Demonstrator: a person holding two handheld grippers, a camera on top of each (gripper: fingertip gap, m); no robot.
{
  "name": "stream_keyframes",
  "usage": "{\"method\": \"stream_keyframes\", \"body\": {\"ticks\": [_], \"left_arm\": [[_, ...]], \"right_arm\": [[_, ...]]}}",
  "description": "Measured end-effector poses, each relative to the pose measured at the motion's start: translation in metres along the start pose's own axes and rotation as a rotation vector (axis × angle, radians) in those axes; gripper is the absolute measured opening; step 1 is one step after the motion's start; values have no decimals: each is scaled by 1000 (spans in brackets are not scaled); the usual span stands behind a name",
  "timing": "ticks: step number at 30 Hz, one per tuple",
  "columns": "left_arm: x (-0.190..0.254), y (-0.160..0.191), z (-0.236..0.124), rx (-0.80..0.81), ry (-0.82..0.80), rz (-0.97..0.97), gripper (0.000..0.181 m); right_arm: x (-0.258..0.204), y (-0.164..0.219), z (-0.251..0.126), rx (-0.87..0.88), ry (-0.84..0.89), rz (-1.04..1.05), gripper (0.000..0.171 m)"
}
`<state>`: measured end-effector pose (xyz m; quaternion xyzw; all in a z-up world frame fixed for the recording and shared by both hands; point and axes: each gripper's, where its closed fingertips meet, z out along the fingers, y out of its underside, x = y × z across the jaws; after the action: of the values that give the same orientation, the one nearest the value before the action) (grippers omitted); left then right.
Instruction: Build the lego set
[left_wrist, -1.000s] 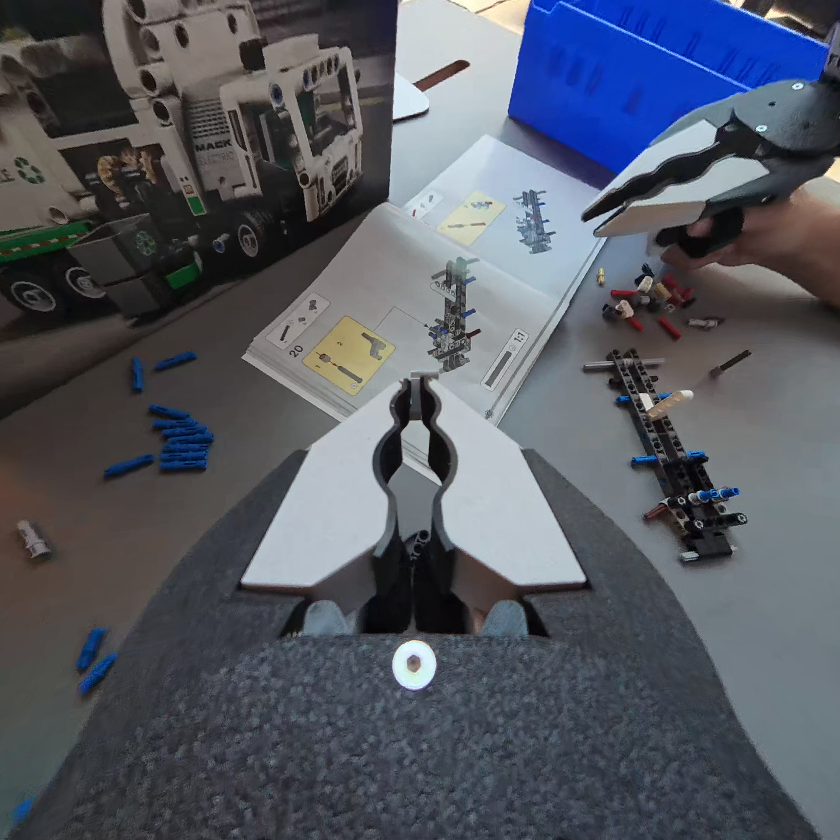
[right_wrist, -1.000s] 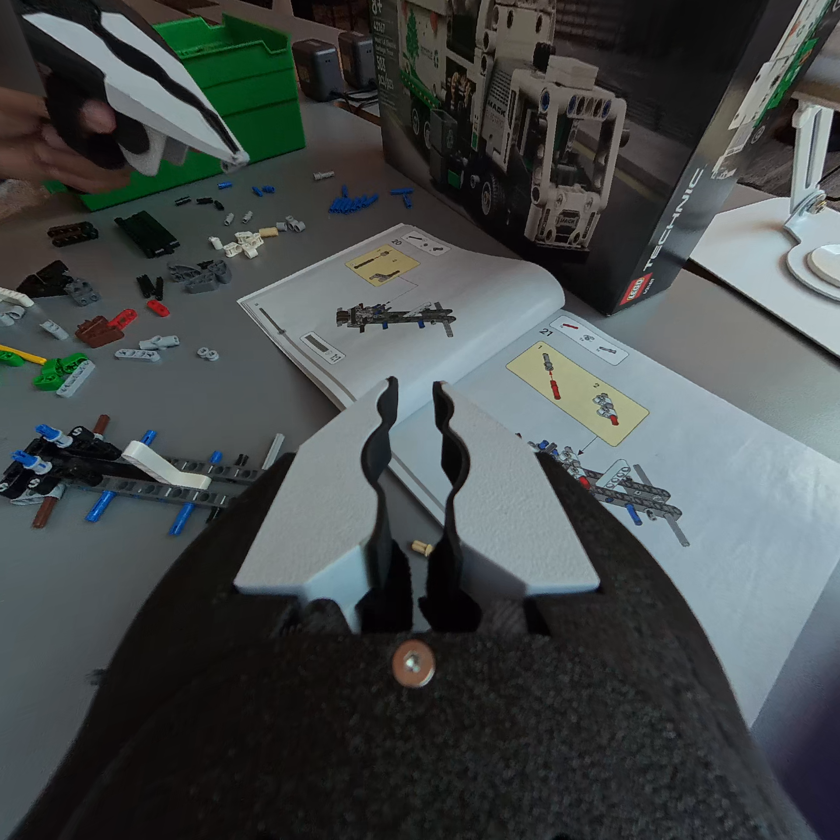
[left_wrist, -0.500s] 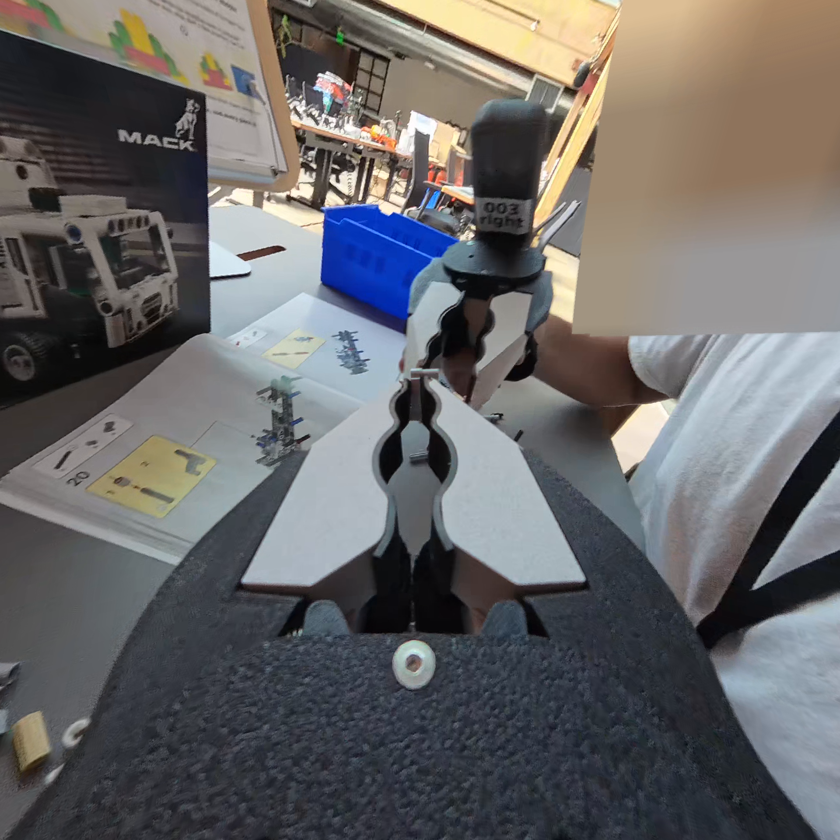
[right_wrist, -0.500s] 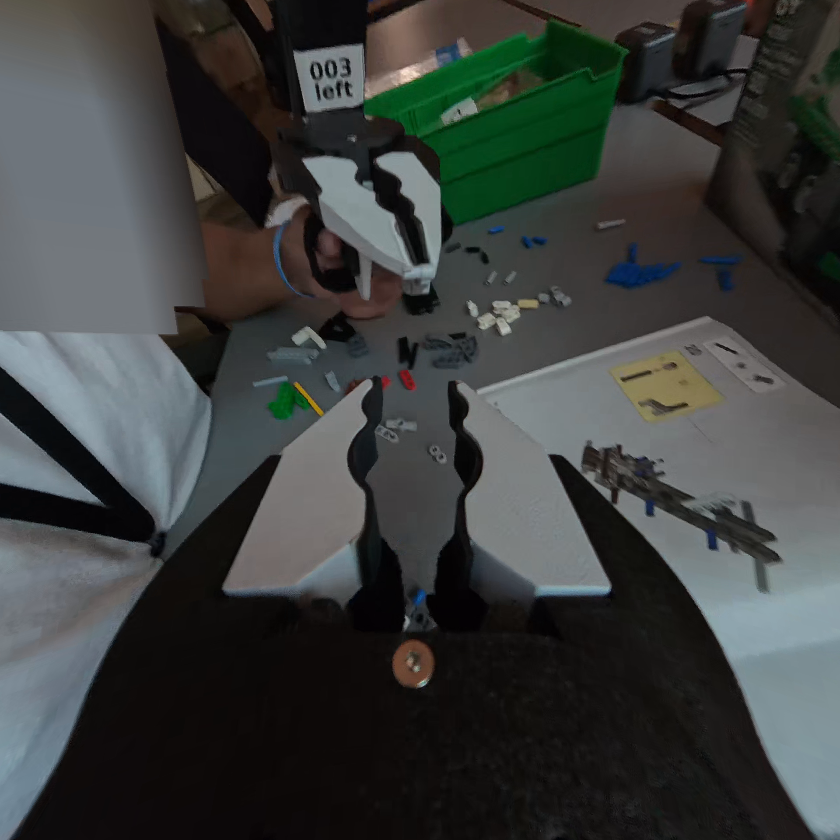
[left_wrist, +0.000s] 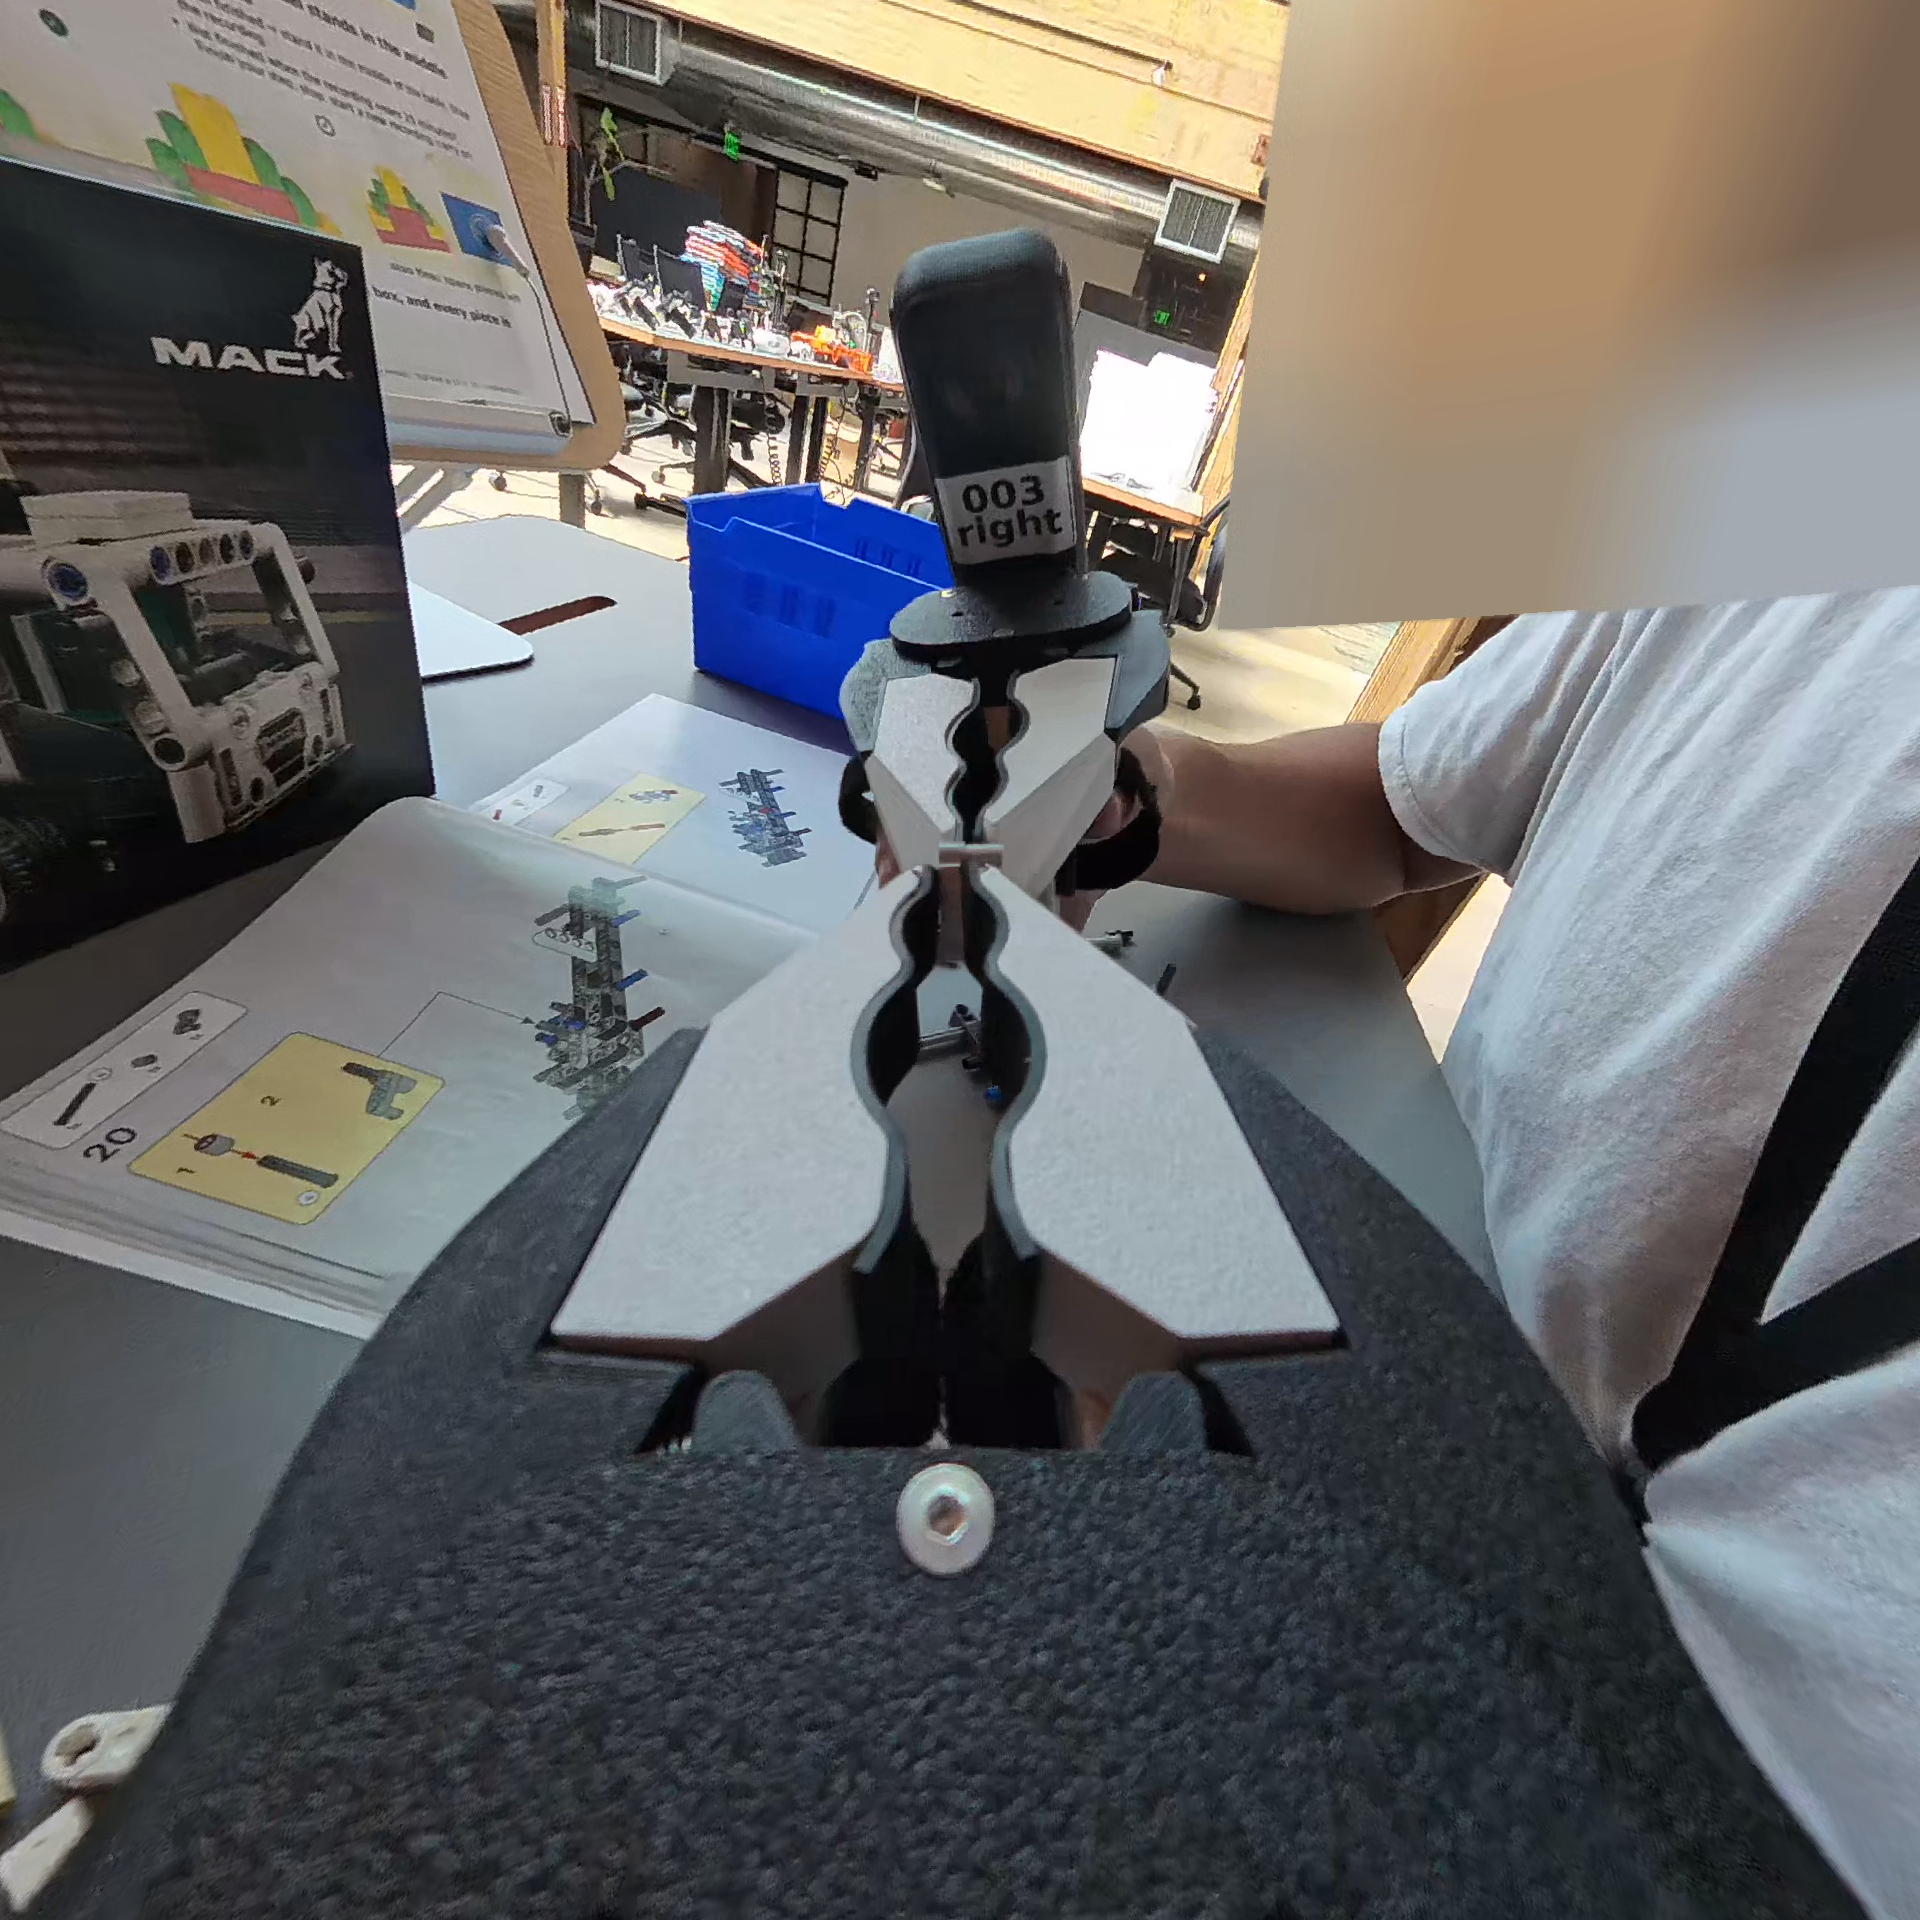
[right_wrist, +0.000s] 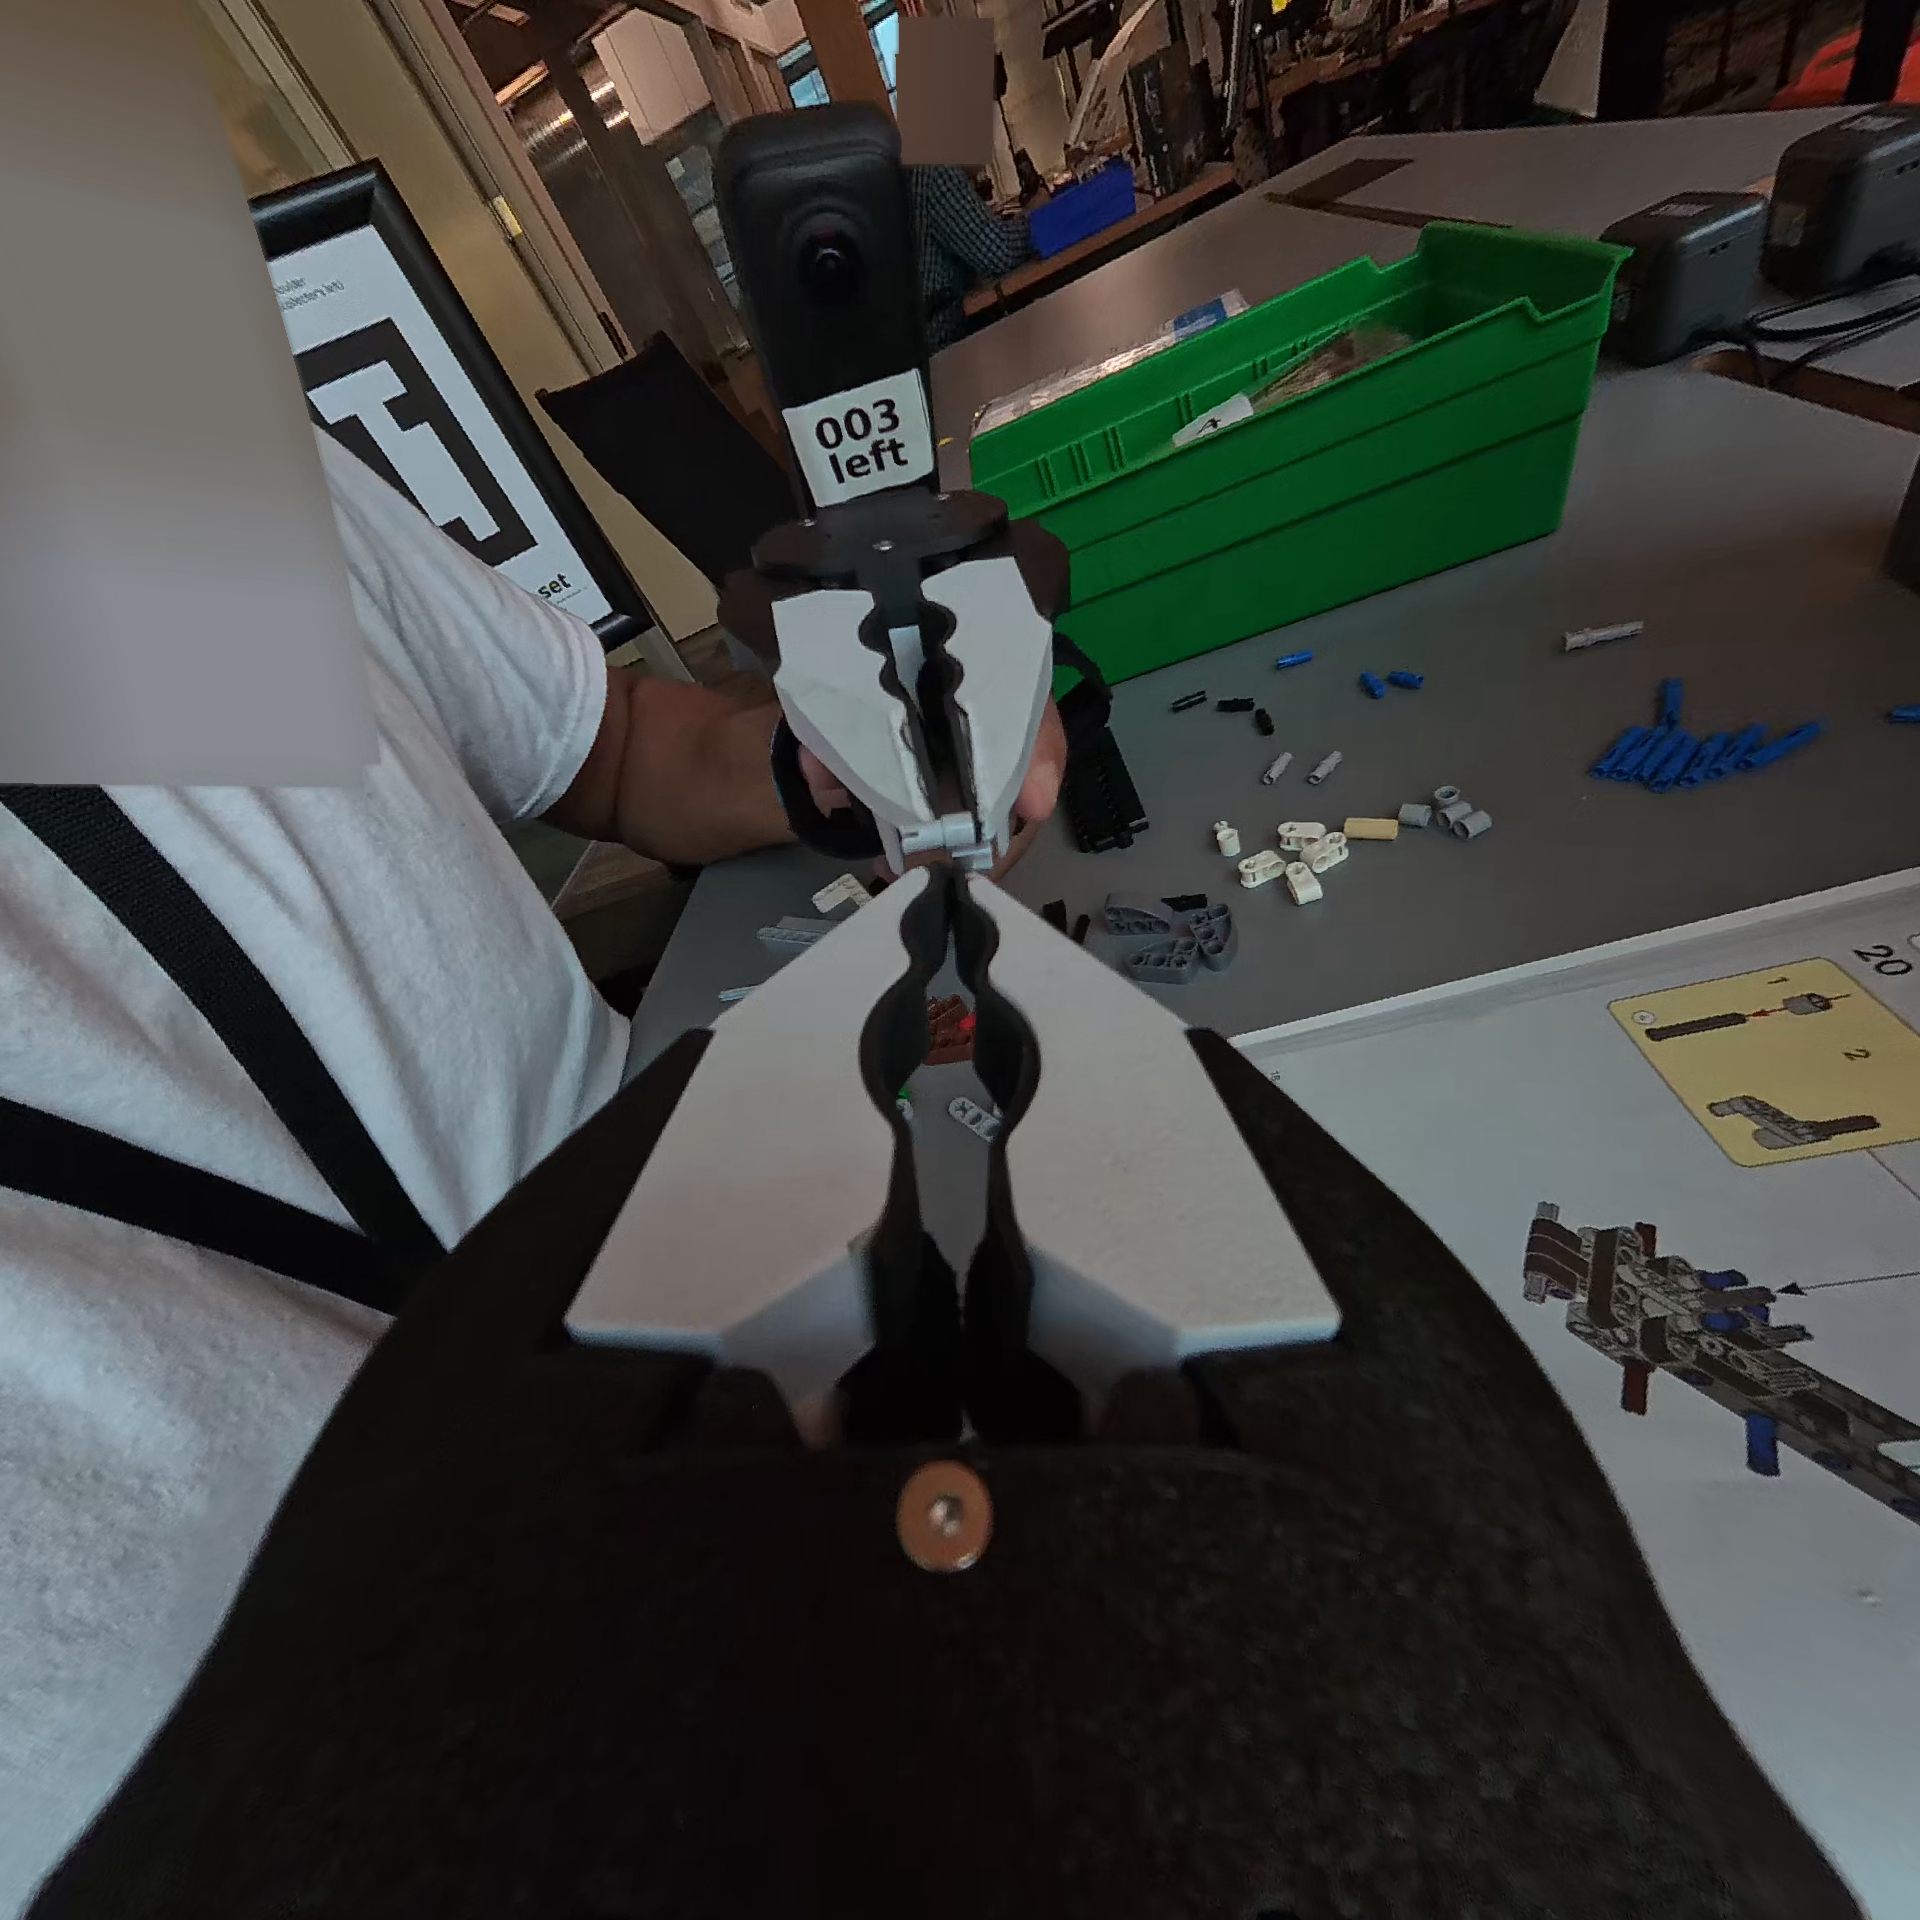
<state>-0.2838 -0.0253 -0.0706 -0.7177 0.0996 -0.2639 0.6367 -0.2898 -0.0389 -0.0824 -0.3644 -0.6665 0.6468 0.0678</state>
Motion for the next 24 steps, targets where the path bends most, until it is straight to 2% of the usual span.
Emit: {"method": "stream_keyframes", "body": {"ticks": [7,8,9,16,24], "left_arm": [[-3,-1,-3,8,-4,-11,1],[-2,-1,-3,12,-1,-10,1],[-1,-1,-2,13,4,-14,1],[3,-3,2,80,60,-144,0],[1,2,4,74,120,-268,1]], "right_arm": [[4,-1,-5,-42,14,2,1],[2,-1,-3,-42,11,-1,17],[0,-1,-2,-47,9,-8,26],[-2,-7,1,-3,44,-60,13],[1,1,-3,-60,28,-62,7]]}}
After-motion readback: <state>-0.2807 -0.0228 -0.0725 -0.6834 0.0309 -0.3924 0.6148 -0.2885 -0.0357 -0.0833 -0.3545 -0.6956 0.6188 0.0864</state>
